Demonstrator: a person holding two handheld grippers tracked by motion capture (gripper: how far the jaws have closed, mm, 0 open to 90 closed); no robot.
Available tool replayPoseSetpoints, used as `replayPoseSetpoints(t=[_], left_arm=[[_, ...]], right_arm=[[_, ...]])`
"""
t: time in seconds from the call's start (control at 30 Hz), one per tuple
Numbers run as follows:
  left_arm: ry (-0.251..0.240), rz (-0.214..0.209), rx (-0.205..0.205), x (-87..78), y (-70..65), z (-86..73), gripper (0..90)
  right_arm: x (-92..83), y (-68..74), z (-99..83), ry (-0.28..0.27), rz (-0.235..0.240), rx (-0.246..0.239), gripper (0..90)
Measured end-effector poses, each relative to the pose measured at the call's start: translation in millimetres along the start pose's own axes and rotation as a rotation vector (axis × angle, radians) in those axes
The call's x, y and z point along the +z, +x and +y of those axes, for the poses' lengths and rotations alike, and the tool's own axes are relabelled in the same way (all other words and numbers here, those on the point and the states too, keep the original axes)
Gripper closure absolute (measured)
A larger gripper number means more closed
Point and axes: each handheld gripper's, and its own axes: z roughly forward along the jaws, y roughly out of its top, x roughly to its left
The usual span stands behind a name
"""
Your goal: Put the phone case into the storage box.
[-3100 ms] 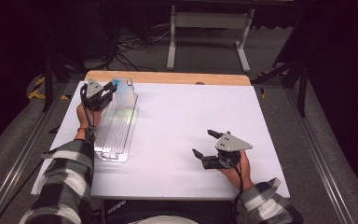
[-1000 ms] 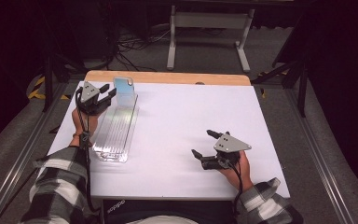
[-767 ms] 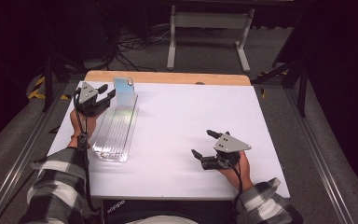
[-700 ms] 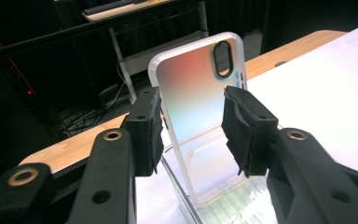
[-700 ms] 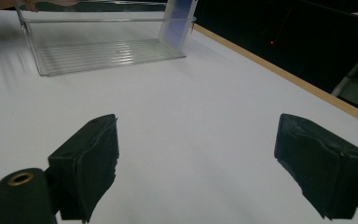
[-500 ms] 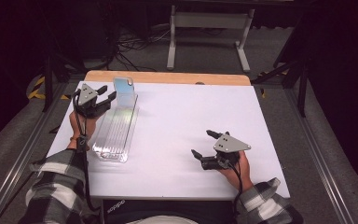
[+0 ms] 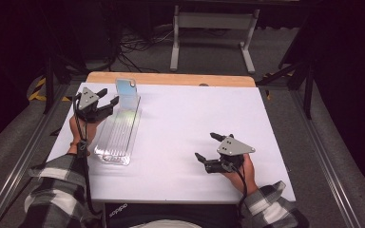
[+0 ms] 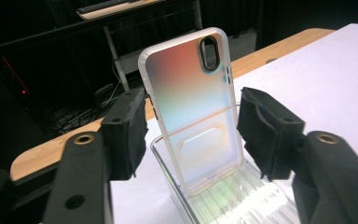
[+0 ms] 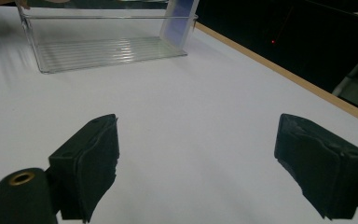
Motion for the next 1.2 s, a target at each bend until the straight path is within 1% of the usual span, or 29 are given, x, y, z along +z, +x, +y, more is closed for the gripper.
replayPoseSetpoints(t=[0.07, 0.2, 0.3, 0.43, 0.6, 0.77, 0.8, 0.87, 0.97, 1.03, 1.13, 1.2], left_arm=[[0.004, 0.000, 0.000, -0.8, 0.5, -0.4, 40.5], [0.005, -0.001, -0.003, -2.0, 1.5, -1.4, 34.8], [0.000, -0.009, -0.012, -2.1, 1.0, -1.5, 31.6], [-0.002, -0.012, -0.006, -2.1, 0.4, -1.7, 27.2], [-0.018, -0.020, -0.028, -2.5, 0.0, -2.5, 23.3], [-0.009, -0.037, -0.023, -3.4, -0.1, -3.5, 20.1], [-0.017, -0.033, -0.028, -3.1, -1.2, -4.1, 19.6], [-0.018, -0.030, -0.021, -4.1, -1.3, -3.8, 18.1], [-0.033, -0.026, -0.031, -4.8, -2.5, -3.1, 15.5], [-0.032, -0.024, -0.035, -4.8, -3.2, -2.9, 13.0], [-0.030, -0.029, -0.023, -4.6, -3.8, -2.7, 10.1], [-0.041, -0.032, -0.022, -5.1, -5.4, -2.7, 9.3]], right_arm=[[-0.1, 0.0, 0.0, 0.000, 0.000, -0.001, 14.1], [0.0, 0.3, 0.1, 0.001, 0.001, -0.002, 14.1], [-0.1, 0.1, 0.2, -0.001, -0.001, -0.002, 14.1], [-0.1, 0.1, 0.2, 0.000, 0.000, -0.002, 14.1], [-0.3, 0.0, 0.3, -0.001, 0.000, -0.003, 14.0], [-0.2, 0.1, 0.4, -0.002, 0.001, -0.003, 13.4], [-0.1, 0.1, 0.4, -0.002, 0.001, -0.003, 13.4], [-0.1, 0.2, 0.4, -0.001, 0.001, -0.004, 13.3], [0.0, 0.3, 0.4, 0.000, 0.004, -0.003, 13.3], [0.4, 0.3, 0.3, 0.003, 0.005, -0.005, 13.0], [0.3, 0.2, 0.3, 0.001, 0.002, -0.003, 12.7], [0.0, 0.0, 0.3, -0.003, 0.003, 0.001, 12.6]])
